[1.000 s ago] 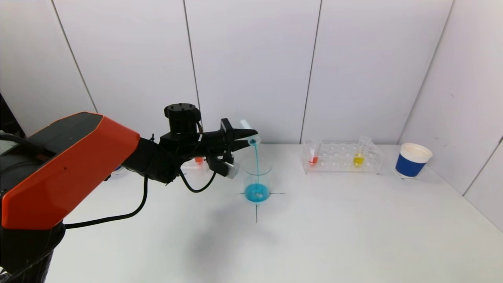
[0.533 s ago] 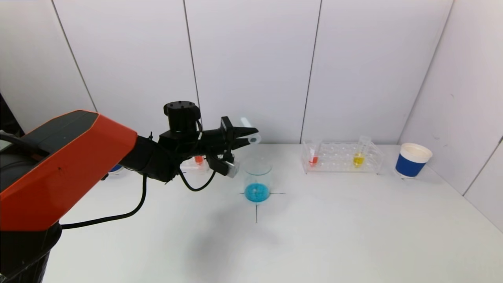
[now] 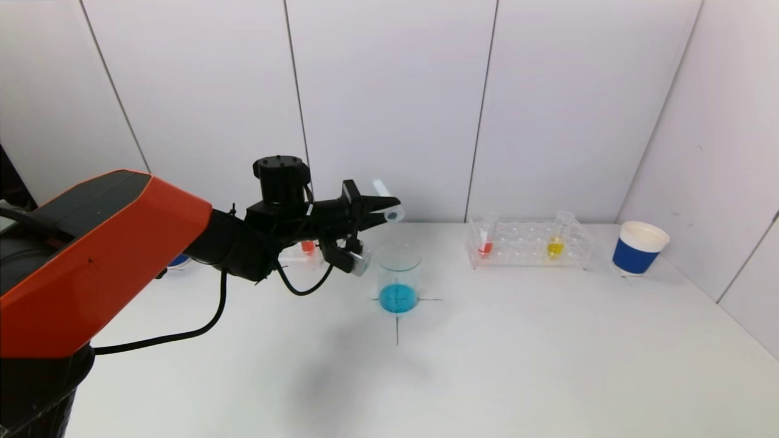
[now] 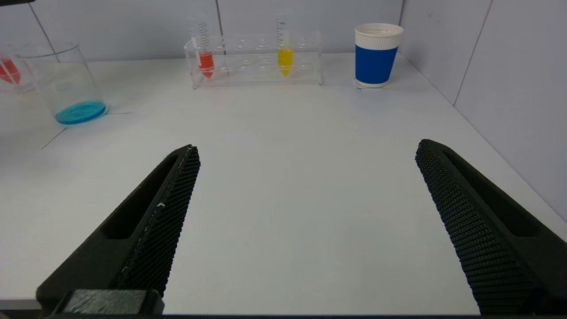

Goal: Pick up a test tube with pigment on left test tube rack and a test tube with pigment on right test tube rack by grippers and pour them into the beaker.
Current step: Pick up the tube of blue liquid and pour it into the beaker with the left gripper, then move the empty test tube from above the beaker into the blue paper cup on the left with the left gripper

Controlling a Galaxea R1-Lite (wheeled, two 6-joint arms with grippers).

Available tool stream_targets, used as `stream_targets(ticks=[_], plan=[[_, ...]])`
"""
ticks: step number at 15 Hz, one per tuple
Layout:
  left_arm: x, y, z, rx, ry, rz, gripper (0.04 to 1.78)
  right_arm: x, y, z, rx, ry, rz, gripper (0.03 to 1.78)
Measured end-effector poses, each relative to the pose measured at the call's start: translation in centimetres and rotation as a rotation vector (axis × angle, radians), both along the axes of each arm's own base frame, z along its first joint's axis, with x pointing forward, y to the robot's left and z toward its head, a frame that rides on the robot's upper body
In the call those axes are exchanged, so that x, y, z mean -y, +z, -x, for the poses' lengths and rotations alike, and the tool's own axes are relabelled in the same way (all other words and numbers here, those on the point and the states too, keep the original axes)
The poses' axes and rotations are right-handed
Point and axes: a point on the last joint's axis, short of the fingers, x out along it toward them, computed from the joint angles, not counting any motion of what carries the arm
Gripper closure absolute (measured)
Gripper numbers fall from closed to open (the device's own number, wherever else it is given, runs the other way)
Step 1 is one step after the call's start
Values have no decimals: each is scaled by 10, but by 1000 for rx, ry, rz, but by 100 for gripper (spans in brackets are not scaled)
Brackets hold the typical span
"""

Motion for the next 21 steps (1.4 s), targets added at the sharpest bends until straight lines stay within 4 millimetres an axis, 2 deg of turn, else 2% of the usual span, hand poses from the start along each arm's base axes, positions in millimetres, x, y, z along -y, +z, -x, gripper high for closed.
stream_targets(ticks=[5, 14, 17, 21], plan=[[2, -1, 1, -106, 22, 46, 139, 0, 0, 0, 0, -1, 0, 4], [-2, 31, 13, -571, 216, 366, 139, 0, 0, 0, 0, 0, 0, 4], [-1, 49, 24, -714, 291, 525, 139, 0, 0, 0, 0, 0, 0, 4], [-9, 79, 37, -796, 410, 755, 139, 0, 0, 0, 0, 0, 0, 4]])
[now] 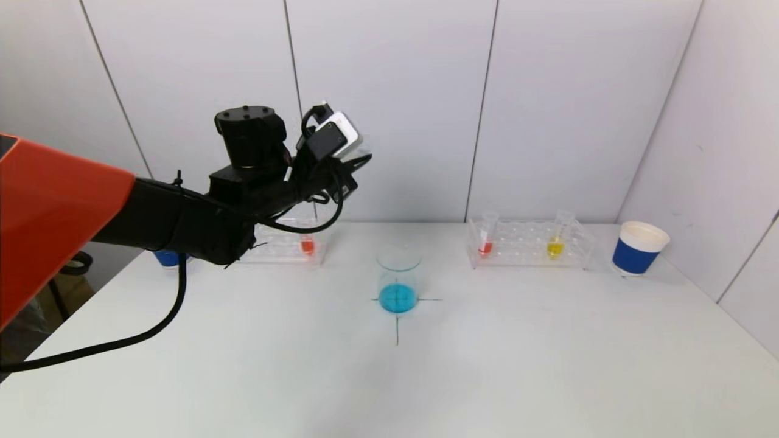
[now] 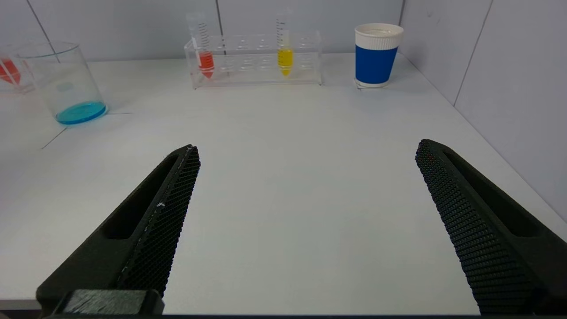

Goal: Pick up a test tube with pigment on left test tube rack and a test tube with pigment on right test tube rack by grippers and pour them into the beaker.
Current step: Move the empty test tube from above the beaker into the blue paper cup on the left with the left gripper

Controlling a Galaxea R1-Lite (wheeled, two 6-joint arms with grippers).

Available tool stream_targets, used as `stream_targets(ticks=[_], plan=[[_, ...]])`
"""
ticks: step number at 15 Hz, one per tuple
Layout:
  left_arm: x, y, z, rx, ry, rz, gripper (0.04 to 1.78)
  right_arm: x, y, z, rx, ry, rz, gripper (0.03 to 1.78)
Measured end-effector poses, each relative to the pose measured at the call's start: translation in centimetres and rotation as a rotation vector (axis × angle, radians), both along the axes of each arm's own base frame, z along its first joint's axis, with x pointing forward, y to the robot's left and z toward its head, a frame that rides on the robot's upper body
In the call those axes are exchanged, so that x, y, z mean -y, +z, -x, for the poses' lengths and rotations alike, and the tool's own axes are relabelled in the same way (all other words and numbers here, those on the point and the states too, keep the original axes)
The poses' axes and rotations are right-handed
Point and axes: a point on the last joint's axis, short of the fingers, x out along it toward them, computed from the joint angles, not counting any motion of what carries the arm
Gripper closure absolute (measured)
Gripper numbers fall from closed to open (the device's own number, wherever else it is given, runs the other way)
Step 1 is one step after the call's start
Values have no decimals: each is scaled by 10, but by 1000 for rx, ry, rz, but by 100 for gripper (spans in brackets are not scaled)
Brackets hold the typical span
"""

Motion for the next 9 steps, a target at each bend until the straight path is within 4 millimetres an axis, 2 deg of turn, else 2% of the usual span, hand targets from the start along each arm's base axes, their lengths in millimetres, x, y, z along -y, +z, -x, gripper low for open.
stream_targets(ticks=[5, 9], plan=[[-20, 44, 30, -164, 194, 165, 139, 0, 0, 0, 0, 0, 0, 4], [-46, 94, 52, -204, 418, 362, 139, 0, 0, 0, 0, 0, 0, 4]])
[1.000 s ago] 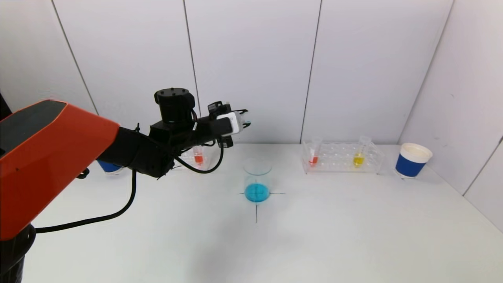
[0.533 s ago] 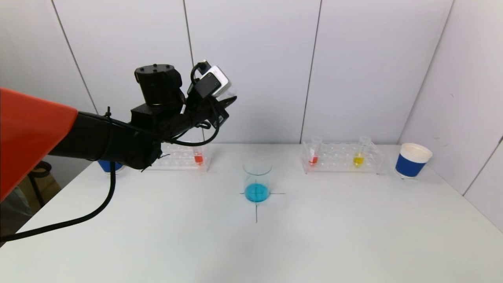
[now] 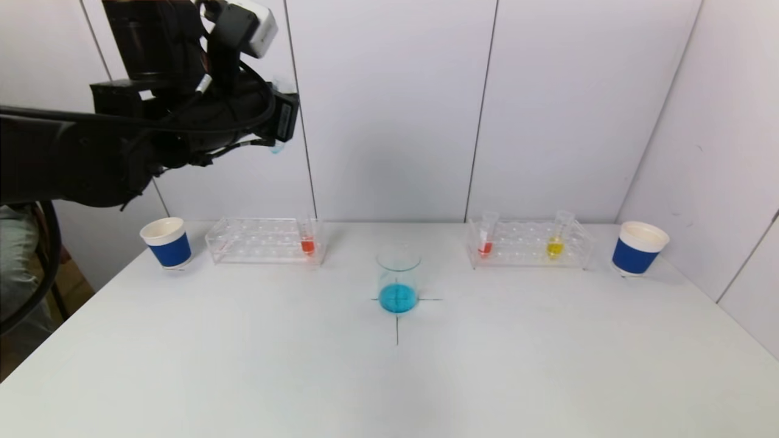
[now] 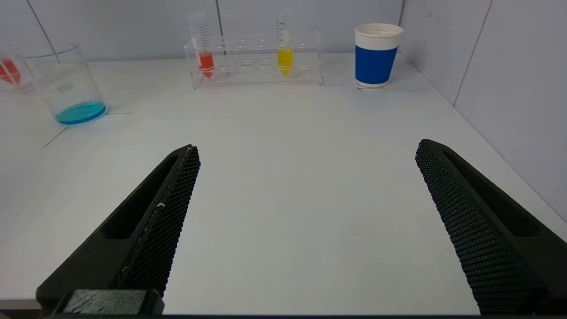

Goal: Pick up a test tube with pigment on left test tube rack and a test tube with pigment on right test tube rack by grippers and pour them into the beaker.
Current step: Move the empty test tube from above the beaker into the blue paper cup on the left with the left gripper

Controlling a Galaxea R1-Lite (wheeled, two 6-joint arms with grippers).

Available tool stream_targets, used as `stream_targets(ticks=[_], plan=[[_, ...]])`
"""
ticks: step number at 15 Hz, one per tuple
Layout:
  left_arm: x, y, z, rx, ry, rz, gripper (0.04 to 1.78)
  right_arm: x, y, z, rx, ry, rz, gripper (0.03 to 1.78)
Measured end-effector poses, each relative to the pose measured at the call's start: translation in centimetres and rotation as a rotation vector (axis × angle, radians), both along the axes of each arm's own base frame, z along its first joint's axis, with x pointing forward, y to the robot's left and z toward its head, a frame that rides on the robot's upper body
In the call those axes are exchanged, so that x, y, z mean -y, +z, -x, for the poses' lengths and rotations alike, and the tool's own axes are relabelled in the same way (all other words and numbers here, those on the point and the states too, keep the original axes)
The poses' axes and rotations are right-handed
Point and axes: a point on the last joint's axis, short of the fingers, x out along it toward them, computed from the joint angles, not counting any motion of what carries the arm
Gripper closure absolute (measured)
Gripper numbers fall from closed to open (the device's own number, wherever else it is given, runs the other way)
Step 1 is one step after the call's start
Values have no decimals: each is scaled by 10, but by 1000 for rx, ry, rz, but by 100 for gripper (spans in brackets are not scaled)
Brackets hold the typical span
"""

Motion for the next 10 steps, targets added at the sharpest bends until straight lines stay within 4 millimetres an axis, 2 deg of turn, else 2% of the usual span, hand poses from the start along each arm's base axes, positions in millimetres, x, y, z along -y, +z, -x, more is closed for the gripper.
stream_targets(ticks=[2, 5, 10], plan=[[-22, 17, 5, -2, 131, 24, 139, 0, 0, 0, 0, 0, -1, 4], [-55, 31, 11, -51, 269, 125, 139, 0, 0, 0, 0, 0, 0, 4], [-109, 28, 7, -90, 436, 235, 139, 0, 0, 0, 0, 0, 0, 4]])
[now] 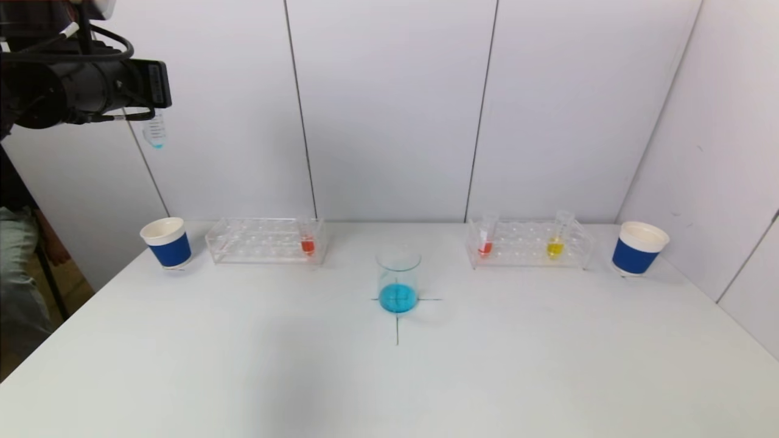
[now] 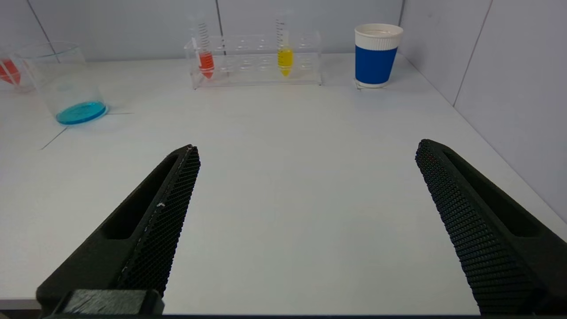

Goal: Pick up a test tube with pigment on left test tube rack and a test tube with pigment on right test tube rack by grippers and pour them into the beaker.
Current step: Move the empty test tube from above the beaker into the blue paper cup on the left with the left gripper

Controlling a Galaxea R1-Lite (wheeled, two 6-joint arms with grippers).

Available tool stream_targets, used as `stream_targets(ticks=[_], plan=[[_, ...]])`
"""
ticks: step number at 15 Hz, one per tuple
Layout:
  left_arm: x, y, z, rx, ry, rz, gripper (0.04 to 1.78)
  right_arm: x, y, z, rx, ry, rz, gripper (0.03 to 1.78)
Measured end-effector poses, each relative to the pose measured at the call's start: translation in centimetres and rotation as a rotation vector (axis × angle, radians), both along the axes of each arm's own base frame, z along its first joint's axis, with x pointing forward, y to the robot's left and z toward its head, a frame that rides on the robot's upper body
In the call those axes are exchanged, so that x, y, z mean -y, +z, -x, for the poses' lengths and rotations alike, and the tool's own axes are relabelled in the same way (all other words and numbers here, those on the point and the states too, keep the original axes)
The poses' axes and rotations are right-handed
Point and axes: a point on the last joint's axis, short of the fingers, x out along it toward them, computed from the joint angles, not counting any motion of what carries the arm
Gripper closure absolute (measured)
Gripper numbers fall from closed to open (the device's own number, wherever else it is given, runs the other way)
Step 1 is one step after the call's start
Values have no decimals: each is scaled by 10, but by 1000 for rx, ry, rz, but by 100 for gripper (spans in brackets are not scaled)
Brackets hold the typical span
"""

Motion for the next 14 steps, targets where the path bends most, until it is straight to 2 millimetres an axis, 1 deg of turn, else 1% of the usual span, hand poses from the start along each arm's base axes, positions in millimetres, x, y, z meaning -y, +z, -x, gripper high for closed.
stream_targets(ticks=[3, 7, 11, 14], plan=[[-25, -12, -11, -26, 73, 29, 139, 0, 0, 0, 0, 0, 0, 4], [-56, -34, -30, -81, 138, 35, 139, 0, 0, 0, 0, 0, 0, 4], [-78, -55, -53, -77, 155, 40, 139, 0, 0, 0, 0, 0, 0, 4], [-92, -76, -70, -88, 181, 42, 139, 0, 0, 0, 0, 0, 0, 4]])
